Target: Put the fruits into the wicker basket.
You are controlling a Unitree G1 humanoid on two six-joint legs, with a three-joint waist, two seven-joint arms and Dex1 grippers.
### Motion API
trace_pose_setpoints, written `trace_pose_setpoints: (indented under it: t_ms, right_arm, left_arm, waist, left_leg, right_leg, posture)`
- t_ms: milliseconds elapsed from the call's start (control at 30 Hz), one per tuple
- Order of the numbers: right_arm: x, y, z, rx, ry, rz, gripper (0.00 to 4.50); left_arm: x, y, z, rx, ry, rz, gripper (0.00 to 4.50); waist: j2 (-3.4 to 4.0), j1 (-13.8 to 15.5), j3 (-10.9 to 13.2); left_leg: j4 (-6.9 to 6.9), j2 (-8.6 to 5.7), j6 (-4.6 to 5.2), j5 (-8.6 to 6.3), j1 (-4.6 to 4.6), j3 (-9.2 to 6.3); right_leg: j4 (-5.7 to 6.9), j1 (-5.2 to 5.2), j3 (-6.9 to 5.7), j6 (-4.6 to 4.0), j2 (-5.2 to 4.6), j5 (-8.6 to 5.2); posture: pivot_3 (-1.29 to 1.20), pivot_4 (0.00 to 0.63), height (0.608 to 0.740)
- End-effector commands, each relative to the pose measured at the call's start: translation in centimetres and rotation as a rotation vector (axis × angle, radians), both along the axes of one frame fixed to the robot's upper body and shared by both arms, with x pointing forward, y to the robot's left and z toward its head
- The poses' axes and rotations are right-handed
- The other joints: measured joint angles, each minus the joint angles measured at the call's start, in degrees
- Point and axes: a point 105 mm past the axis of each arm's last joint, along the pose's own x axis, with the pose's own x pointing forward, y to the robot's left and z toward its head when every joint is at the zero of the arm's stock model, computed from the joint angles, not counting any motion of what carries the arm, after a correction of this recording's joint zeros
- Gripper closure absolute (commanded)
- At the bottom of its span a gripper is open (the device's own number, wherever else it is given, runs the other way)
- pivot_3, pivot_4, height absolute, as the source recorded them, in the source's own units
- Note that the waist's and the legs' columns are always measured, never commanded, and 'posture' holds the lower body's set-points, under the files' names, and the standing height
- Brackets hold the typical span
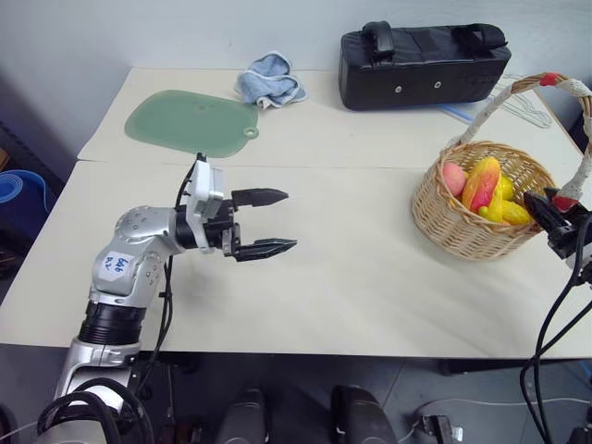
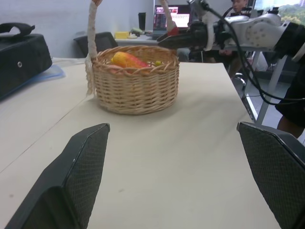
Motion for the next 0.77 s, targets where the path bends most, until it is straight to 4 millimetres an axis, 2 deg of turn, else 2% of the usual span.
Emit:
trace_pose_setpoints:
  t_ms: [33,133,200,267,367,433,600,667,767]
  right_arm:
    - [-2.1,0.3,2.8,-0.098,-0.059,0.024,1.07]
    - [-4.3,0.0,3.7,-0.219,-0.061,0.053,0.02]
    - [-5.8,0.4,4.1,-0.317,-0.074,0.103,0.02]
    - [-6.6,0.8,3.7,-0.363,-0.046,0.153,0.02]
    - [-9.2,5.1,1.2,-0.496,0.036,0.496,0.02]
    - [-10.1,6.8,-1.0,-0.544,0.102,0.638,0.02]
    - [-8.6,10.3,-4.3,-0.552,0.081,0.797,0.02]
    - [-7.9,11.1,-5.5,-0.557,0.058,0.831,0.02]
    - [-6.9,11.9,-6.4,-0.560,0.048,0.865,0.02]
  left_arm:
    - [-0.2,1.4,0.3,0.030,-0.067,0.018,0.00]
    - [0.3,3.1,-0.6,0.054,-0.067,0.082,0.00]
    - [0.4,4.6,-1.6,0.086,-0.053,0.132,0.00]
    - [0.1,5.5,-2.5,0.108,-0.023,0.153,0.00]
    - [-2.2,9.1,-5.3,0.234,0.022,0.207,0.00]
    - [-3.0,10.5,-6.3,0.295,0.018,0.246,0.00]
    - [-2.8,11.4,-8.3,0.372,-0.017,0.324,0.00]
    - [-2.8,11.1,-8.3,0.343,-0.035,0.347,0.00]
    - [-2.7,10.6,-8.1,0.329,-0.083,0.377,0.00]
  waist:
    - [0.00,0.2,0.0]
    - [0.00,0.7,0.0]
    - [0.00,1.1,0.0]
    - [-0.01,1.1,0.0]
    - [-0.02,0.7,0.0]
    - [-0.06,0.3,0.0]
    - [-0.12,0.6,0.0]
    - [-0.12,0.6,0.0]
    - [-0.08,0.7,0.0]
  left_leg:
    - [0.00,0.00,0.00,0.00,-0.01,0.00]
    - [0.00,-0.01,0.01,-0.01,-0.01,0.00]
    - [0.00,-0.01,0.02,-0.01,0.00,0.01]
    - [-0.01,-0.01,0.03,-0.02,0.02,0.02]
    - [-0.04,0.04,0.04,-0.03,0.03,0.07]
    - [-0.20,0.13,0.02,-0.07,0.22,0.08]
    - [-0.01,0.06,0.08,-0.07,0.44,0.13]
    - [-0.05,0.12,0.10,-0.16,0.87,0.11]
    - [-0.08,0.18,0.09,-0.22,0.89,0.06]
  right_leg:
    - [0.00,0.00,0.00,0.00,-0.01,0.00]
    - [-0.04,0.01,0.00,0.00,-0.01,0.00]
    - [-0.05,0.01,0.00,0.00,0.01,0.00]
    - [-0.05,0.01,0.00,0.00,0.02,0.00]
    - [-0.11,0.02,0.02,0.00,0.03,0.00]
    - [-0.04,0.07,0.03,0.00,0.09,0.00]
    - [-0.42,0.50,0.03,-0.14,-0.06,0.07]
    - [-0.70,0.91,0.03,-0.16,-0.07,0.08]
    - [-0.53,0.93,0.03,-0.16,-0.09,0.08]
  posture:
    - [0.00,0.150,0.740]
    - [0.00,0.150,0.740]
    - [0.00,0.150,0.740]
    - [0.00,0.150,0.740]
    - [0.00,0.150,0.740]
    - [0.00,0.150,0.740]
    - [0.00,0.150,0.740]
    - [0.00,0.150,0.740]
    - [0.00,0.150,0.740]
